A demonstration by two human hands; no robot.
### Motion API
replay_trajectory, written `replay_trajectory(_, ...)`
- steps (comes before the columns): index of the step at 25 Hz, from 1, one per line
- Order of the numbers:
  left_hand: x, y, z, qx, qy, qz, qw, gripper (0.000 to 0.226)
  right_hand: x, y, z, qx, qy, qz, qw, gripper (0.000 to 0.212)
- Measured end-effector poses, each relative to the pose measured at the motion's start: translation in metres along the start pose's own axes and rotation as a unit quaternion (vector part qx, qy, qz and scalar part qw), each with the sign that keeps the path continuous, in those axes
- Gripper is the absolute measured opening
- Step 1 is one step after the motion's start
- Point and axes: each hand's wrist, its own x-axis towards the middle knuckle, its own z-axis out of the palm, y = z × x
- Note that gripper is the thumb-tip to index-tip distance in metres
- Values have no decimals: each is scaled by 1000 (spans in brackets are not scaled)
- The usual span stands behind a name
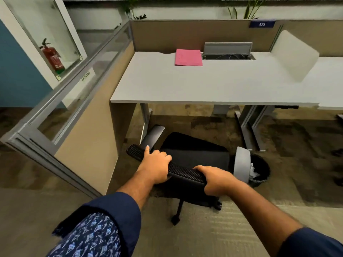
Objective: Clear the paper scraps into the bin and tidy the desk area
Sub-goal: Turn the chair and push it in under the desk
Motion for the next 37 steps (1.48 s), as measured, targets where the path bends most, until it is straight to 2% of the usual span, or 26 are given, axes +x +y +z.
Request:
replay_trajectory(3,12,19,-4,-9,16,-10,1000,56,-6,18,-10,-45,52,40,997,74)
replay_trajectory(5,18,29,-6,-18,34,-4,999,63,-8,28,-15,-66,83,59,993,70)
replay_trajectory(8,27,33,-9,-30,56,42,997,71,-7,39,-25,-86,98,73,989,66)
replay_trajectory(12,44,10,-15,-40,54,111,992,66,2,58,-36,-86,105,80,988,63)
replay_trajectory(16,60,-13,-18,-27,38,97,994,64,15,79,-40,-88,118,66,987,66)
replay_trajectory(23,107,4,-38,-38,55,73,995,58,49,120,-81,-93,145,31,985,68)
replay_trajectory(29,153,8,-53,-75,64,50,994,57,79,146,-123,-93,150,12,984,61)
replay_trajectory(37,219,-14,-69,-75,60,66,993,55,127,163,-152,-89,179,14,980,60)
